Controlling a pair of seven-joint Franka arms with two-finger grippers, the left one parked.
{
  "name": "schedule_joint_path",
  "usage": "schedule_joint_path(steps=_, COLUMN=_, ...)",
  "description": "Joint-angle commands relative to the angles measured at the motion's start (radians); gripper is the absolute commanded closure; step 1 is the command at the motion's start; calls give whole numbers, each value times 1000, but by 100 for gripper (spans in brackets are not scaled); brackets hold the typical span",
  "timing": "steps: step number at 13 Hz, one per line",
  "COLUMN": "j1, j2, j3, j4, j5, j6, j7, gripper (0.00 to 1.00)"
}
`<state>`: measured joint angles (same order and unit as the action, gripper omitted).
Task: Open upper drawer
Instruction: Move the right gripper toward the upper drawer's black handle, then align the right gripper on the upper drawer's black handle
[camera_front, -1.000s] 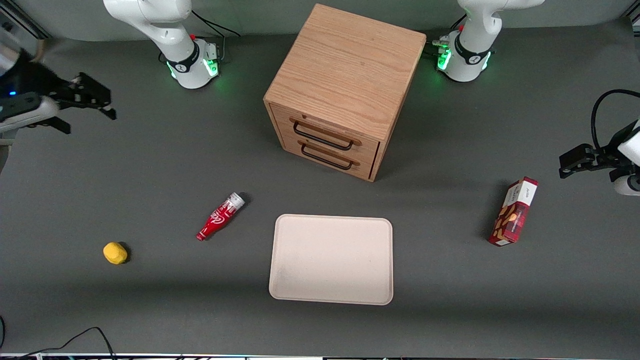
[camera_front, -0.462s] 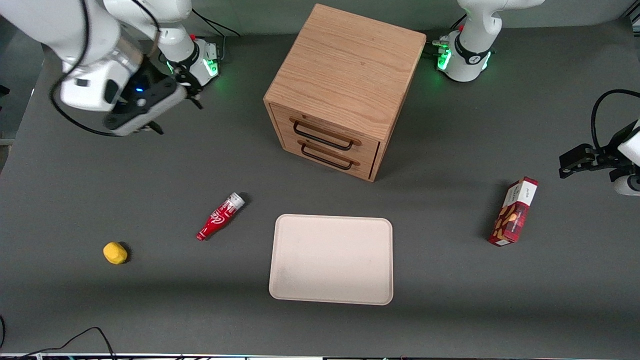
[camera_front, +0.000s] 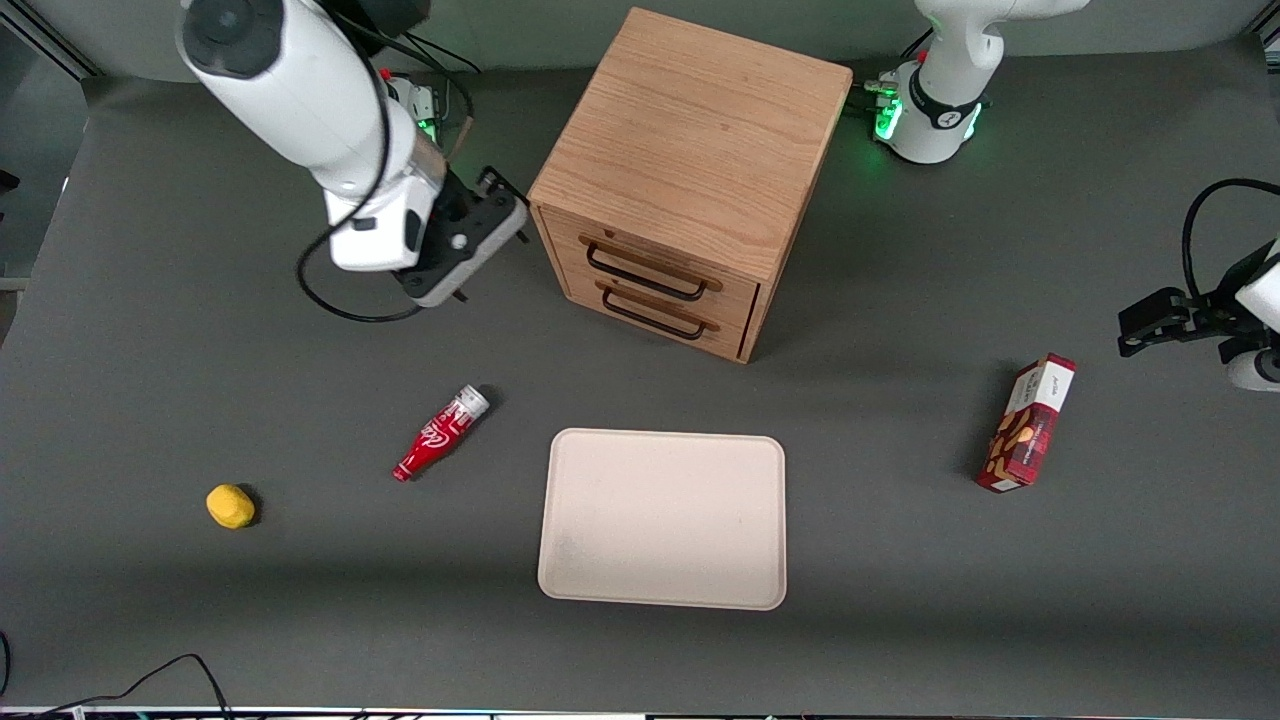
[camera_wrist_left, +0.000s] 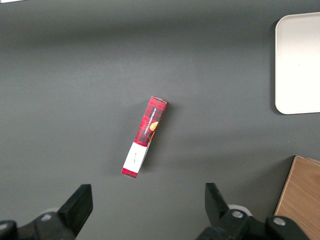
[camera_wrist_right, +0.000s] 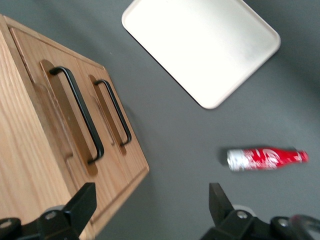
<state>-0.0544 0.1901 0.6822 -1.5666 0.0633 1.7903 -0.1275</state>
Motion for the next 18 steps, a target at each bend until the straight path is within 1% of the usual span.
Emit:
schedule_joint_path(steps=1, j1=-4, j2=37, j3=45, j4=-67, j5=4, j6=118, j7=-7, gripper=0)
schedule_joint_path(steps=2, j1=1, j2=57, j3=65, j4=-76, j5=-2, j6=144, j7=-7, gripper=0)
schedule_joint_path(steps=6, j1=63, j2=121, j3=68, j4=-124, j5=-2, j6=259, j7=-4, gripper=0)
schedule_joint_path(steps=9, j1=91, j2=167, j3=71, j4=-127, j5=-2, j6=290, j7=-6, gripper=0)
schedule_joint_path(steps=12, j1=94, j2=198, j3=83, j4=-133, j5=-7, j6=325, j7=-6, gripper=0)
schedule_joint_path(steps=14, j1=94, j2=227, j3=102, j4=-136, j5=-32, j6=368, j7=-4, gripper=0)
schedule_joint_path(steps=16, j1=94, j2=241, j3=105, j4=-139, j5=-43, j6=380, j7=-4, gripper=0)
schedule_joint_path(steps=18, j1=94, j2=253, j3=106, j4=-151, j5=-69, j6=405, j7=-4, gripper=0)
